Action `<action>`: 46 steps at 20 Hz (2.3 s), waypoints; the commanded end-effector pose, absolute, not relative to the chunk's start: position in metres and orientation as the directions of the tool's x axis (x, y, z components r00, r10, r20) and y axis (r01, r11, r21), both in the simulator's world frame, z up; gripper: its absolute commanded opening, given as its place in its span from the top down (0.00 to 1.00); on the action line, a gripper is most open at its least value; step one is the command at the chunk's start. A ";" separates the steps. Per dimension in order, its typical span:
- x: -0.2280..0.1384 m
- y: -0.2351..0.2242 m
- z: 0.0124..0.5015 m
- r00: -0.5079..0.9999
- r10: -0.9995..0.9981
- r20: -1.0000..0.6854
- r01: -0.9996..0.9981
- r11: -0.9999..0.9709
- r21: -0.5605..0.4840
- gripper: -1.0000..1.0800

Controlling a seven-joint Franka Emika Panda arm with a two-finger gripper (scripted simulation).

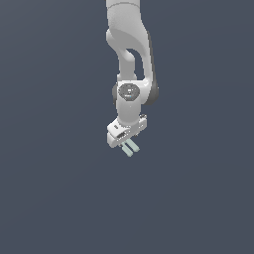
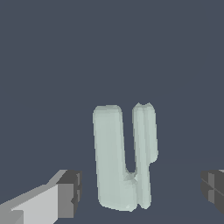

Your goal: Pick up the object and move it to a goal position.

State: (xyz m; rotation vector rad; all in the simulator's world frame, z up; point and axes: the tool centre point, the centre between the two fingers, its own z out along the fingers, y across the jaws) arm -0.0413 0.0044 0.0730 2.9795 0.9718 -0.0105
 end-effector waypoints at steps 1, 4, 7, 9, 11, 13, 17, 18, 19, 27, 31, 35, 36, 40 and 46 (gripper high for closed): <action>-0.044 0.004 0.068 0.788 0.615 -0.004 0.615 -0.788 0.003 0.04; -0.046 0.004 0.064 0.774 0.633 -0.001 0.633 -0.774 0.001 0.04; -0.046 0.004 0.062 0.767 0.641 0.000 0.641 -0.767 0.000 0.04; -0.046 0.004 0.063 0.770 0.638 -0.001 0.638 -0.770 0.000 0.04; -0.046 0.004 0.061 0.770 0.638 -0.001 0.638 -0.770 0.000 0.04; -0.046 0.004 0.057 0.770 0.639 -0.001 0.639 -0.770 0.000 0.04; -0.047 0.004 0.042 0.769 0.640 -0.001 0.640 -0.769 0.000 0.04; -0.047 0.004 0.036 0.768 0.640 -0.001 0.640 -0.768 0.000 0.04; -0.048 0.004 0.031 0.768 0.641 -0.001 0.641 -0.768 0.000 0.04; -0.047 0.004 0.012 0.767 0.642 0.000 0.642 -0.767 0.000 0.04; -0.047 0.004 0.012 0.767 0.642 0.000 0.642 -0.767 0.000 1.00; -0.047 0.004 0.012 0.767 0.642 0.000 0.642 -0.767 0.000 1.00; -0.047 0.004 0.012 0.767 0.642 0.000 0.642 -0.767 0.000 1.00; -0.046 0.003 0.014 0.767 0.641 0.000 0.641 -0.767 0.001 1.00; -0.042 -0.001 0.033 0.767 0.642 0.000 0.642 -0.767 0.001 1.00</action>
